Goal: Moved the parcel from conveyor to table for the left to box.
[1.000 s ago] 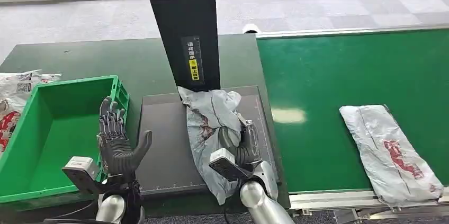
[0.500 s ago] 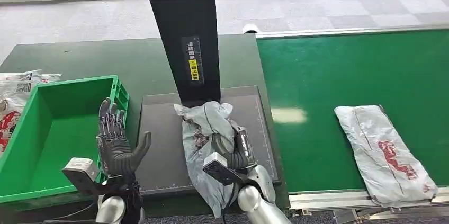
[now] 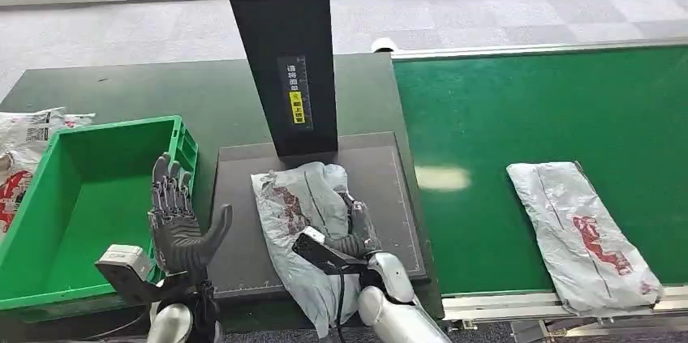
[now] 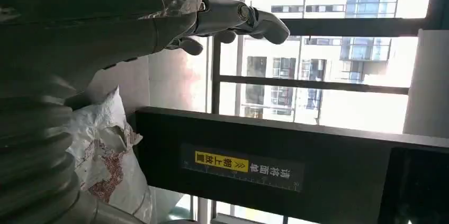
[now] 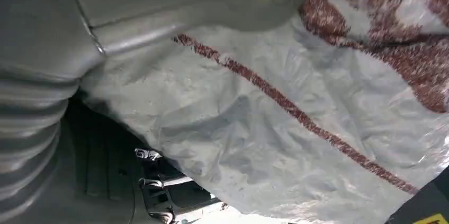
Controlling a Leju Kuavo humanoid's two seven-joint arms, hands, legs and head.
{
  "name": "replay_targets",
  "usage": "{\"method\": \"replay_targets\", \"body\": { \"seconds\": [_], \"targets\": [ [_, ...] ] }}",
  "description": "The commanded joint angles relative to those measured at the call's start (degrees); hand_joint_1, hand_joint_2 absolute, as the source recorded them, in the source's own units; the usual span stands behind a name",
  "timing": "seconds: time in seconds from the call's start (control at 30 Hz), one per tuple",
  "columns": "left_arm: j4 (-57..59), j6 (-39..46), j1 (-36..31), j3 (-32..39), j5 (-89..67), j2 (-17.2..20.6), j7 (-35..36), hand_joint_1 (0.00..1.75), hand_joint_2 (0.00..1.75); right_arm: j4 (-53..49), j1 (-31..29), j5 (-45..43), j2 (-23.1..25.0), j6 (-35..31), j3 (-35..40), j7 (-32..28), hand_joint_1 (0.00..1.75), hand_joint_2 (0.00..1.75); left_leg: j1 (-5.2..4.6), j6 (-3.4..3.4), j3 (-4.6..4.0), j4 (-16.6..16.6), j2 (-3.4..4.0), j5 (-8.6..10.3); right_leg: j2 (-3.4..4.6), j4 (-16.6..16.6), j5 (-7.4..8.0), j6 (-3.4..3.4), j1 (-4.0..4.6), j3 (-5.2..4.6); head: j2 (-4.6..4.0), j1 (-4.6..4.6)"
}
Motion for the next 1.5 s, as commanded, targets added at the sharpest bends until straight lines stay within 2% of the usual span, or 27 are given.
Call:
{"method": "replay_targets", "body": {
  "seconds": [0.03, 0.23, 0.27, 0.3, 0.73, 0.8, 0.83, 0.87, 1.0, 1.17, 1.27, 1.5],
  "targets": [
    [0.70, 1.37, 0.08, -1.20, 0.30, 2.27, 0.26, 0.00, 1.75, 5.07, -1.46, -4.09, -2.66, -1.27, -4.74, -6.37, 0.00, 1.75, 0.06, 0.01, 0.04, -0.09, -0.10, 0.07, -0.14, -0.15, 0.06, -0.03, 0.07, 0.11, 0.00, 0.00],
    [0.28, 1.46, 0.26, -0.92, 0.35, 2.37, 0.26, 0.00, 1.75, 3.87, -1.66, -4.40, -3.01, -1.72, -6.55, -5.75, 0.00, 1.75, 0.08, 0.01, 0.03, -0.14, -0.12, 0.12, -0.17, -0.23, 0.12, -0.04, 0.09, 0.13, 0.00, 0.00],
    [0.54, 2.03, 0.06, -0.68, 0.11, 1.87, 0.26, 0.00, 1.75, -11.55, 3.88, -18.55, 0.23, -9.31, -14.53, -20.24, 0.00, 1.75, 0.10, 0.01, 0.00, -0.17, -0.12, 0.17, -0.18, -0.29, 0.18, -0.05, 0.11, 0.12, 0.00, 0.00],
    [1.54, 2.36, -1.02, -0.54, 0.23, 1.52, 0.26, 0.00, 1.75, -35.37, 12.49, -32.99, -0.29, -11.86, -10.63, -25.29, 0.00, 1.75, 0.08, 0.01, 0.02, -0.09, -0.07, 0.12, -0.12, -0.20, 0.14, -0.04, 0.09, 0.12, 0.00, 0.00],
    [1.54, 2.36, -1.02, -0.54, 0.23, 1.52, 0.26, 0.00, 1.75, -35.37, 12.49, -32.99, -0.29, -11.86, -10.63, -25.29, 0.00, 1.75, 0.03, 0.03, -0.21, 0.05, -0.09, 0.08, -0.14, -0.09, 0.11, 0.05, 0.04, -0.14, 0.00, 0.00],
    [1.59, 2.47, -1.20, -0.67, 0.09, 1.53, 0.26, 0.00, 1.75, -39.20, 12.91, -35.56, -1.31, -14.16, -8.90, -25.29, 0.00, 1.75, 0.10, 0.02, -0.18, -0.01, -0.08, 0.10, -0.15, -0.20, 0.16, 0.02, 0.10, -0.08, 0.00, 0.00],
    [1.38, 2.77, -1.26, -0.82, -0.03, 1.48, 0.26, 0.00, 1.75, -45.87, 14.28, -34.41, 0.05, -14.16, -10.95, -25.29, 0.00, 1.75, 0.11, 0.02, -0.21, 0.01, -0.08, 0.09, -0.15, -0.20, 0.16, 0.02, 0.12, -0.10, 0.00, 0.00],
    [1.46, 2.80, -1.33, -0.83, -0.08, 1.43, 0.26, 0.00, 1.75, -48.04, 14.39, -34.54, 0.44, -14.16, -11.44, -25.29, 0.00, 1.75, 0.04, 0.03, -0.23, 0.07, -0.11, 0.07, -0.17, -0.08, 0.10, 0.05, 0.05, -0.15, 0.00, 0.00],
    [2.34, 2.84, -1.58, -0.72, -0.60, 1.47, 0.26, 0.00, 1.75, -51.32, 14.52, -35.36, 0.37, -14.16, -10.51, -25.29, 0.00, 1.75, 0.05, 0.03, -0.32, 0.14, -0.11, 0.04, -0.17, -0.02, 0.07, 0.04, 0.05, -0.23, 0.00, 0.00],
    [16.32, 2.88, -6.12, -1.27, -7.13, 1.99, 1.01, 0.00, 1.75, -54.33, 14.45, -35.82, 0.41, -14.16, -9.08, -25.29, 0.00, 1.75, -0.04, 0.04, -0.22, 0.03, -0.10, 0.10, -0.15, -0.06, 0.10, 0.06, -0.04, -0.17, 0.00, 0.00],
    [24.77, 1.18, -9.63, -2.10, -13.54, 1.88, 3.12, 0.00, 1.75, -49.32, 13.27, -37.17, -0.73, -14.16, -7.02, -25.29, 0.00, 1.75, 0.05, 0.03, -0.18, -0.01, -0.18, 0.14, -0.22, -0.18, 0.16, 0.05, 0.03, -0.04, 0.00, 0.00],
    [27.04, 0.90, -10.58, -2.36, -15.42, 1.27, 2.72, 0.00, 1.75, -46.93, 12.34, -38.51, -1.63, -14.16, -6.25, -25.29, 0.00, 1.75, 0.07, 0.02, -0.17, 0.02, 0.00, 0.09, -0.07, -0.16, 0.20, 0.05, 0.05, -0.10, 0.00, 0.00]
  ]
}}
